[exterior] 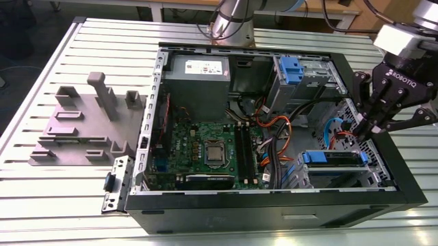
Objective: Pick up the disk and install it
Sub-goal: 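Insert the first disk wire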
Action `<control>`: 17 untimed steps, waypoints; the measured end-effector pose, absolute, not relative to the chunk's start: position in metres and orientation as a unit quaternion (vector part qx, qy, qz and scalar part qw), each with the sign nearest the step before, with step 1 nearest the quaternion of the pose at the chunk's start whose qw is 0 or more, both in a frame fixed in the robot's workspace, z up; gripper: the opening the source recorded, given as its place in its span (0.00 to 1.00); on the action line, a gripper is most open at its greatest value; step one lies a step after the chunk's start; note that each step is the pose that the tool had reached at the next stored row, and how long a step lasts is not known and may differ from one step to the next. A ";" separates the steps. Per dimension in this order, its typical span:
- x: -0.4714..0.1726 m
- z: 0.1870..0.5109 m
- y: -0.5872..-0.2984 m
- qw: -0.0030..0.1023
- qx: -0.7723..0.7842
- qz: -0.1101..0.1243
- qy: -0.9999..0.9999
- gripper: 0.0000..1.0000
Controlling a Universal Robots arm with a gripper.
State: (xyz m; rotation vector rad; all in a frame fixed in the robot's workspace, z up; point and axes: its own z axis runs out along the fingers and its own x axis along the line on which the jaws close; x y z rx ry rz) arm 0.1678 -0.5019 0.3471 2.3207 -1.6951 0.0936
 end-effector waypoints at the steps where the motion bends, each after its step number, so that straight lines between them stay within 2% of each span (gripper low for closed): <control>1: 0.166 0.347 -0.503 0.131 0.800 0.033 -0.585 0.17; 11: 0.153 0.346 -0.507 0.103 0.798 0.062 -0.590 0.17; 17: 0.151 0.345 -0.507 0.102 0.784 0.062 -0.609 0.17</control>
